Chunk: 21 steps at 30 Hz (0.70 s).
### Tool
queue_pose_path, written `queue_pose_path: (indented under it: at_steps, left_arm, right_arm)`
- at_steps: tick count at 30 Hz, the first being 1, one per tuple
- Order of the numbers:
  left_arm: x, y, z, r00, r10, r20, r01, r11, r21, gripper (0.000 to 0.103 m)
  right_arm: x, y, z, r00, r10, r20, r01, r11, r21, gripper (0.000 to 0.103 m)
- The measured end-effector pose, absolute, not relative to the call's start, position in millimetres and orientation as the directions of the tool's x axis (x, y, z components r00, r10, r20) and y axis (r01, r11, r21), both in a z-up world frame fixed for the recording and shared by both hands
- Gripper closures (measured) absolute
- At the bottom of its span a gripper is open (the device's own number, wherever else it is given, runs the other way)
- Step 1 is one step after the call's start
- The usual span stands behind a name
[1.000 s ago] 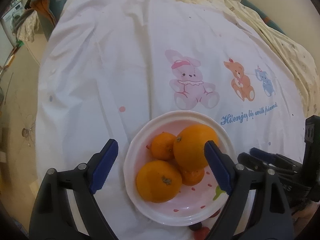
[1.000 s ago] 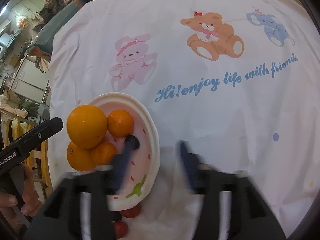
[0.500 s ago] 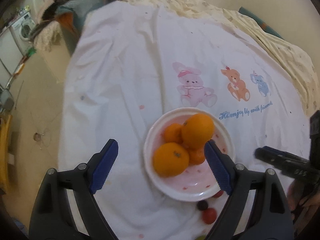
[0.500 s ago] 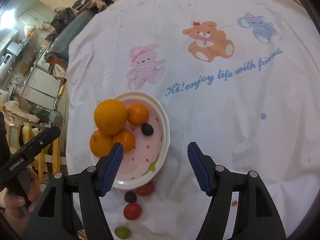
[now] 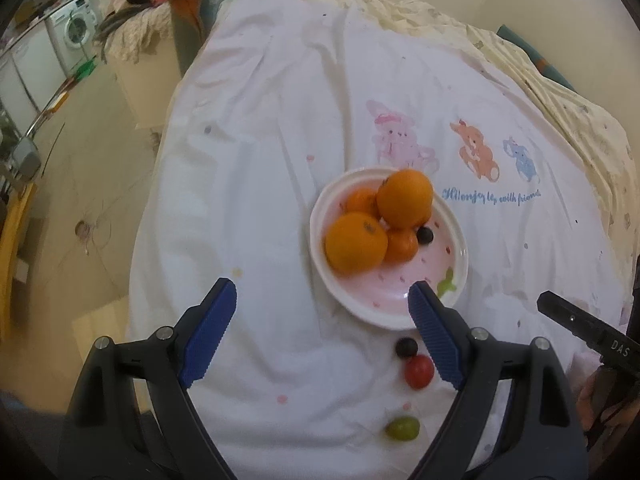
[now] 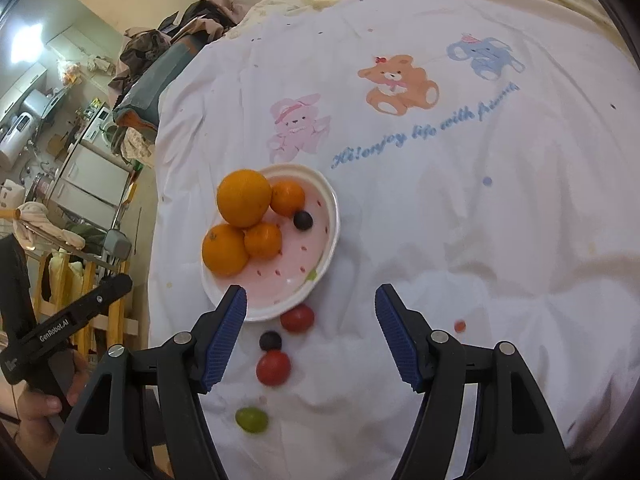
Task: Organize fruits
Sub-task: 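Withdraw both tools from the plate toward the tomatoes and plum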
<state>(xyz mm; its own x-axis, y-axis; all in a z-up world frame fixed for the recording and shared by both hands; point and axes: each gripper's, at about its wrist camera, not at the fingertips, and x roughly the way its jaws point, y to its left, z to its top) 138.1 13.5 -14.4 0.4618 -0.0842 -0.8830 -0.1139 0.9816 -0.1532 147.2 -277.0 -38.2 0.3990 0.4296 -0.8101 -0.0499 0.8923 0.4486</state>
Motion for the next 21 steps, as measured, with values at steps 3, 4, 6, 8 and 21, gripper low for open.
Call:
queue_pose_path:
  at_steps: [3,4,6,8,21]
  left_arm:
    - [128.9,10.7,-22.1,0.449,-0.084,-0.89,-0.118,0.981,-0.152,0.017]
    - [126.9,10.0,-24.2,0.446,-0.086,-0.891,-0.117,0.981,-0.153,0.017]
    - [121.8,7.9,-29.2,0.439,-0.079,-0.895,-0.114,0.983,-0.143,0.017]
    - [119.0,6.6,-34.2,0.431,-0.076,-0.899,-0.108,0.985,-0.135,0.017]
    - [110.5,-39.3,-76.2,0.306,-0.105,-0.946,-0.059,0.99,-0.129,0.019]
  right_arm:
    - [136.1,-281.2,-40.3,0.401,0.426,-0.811,-0.026,0.89,0.455,0.033]
    - [133.4,-282.5,-41.0,0.403,0.422,-0.812,-0.015,0.89,0.456,0.033]
    - [130.1,-284.6,-42.4,0.406,0.42,-0.811,0.002,0.887,0.461,0.033]
    - [128.9,-285.5,-44.4,0.407,0.422,-0.81,0.017,0.883,0.469,0.033]
    - [138.0,-290.3,-64.7,0.353,0.424,-0.834,0.101,0.869,0.485,0.033]
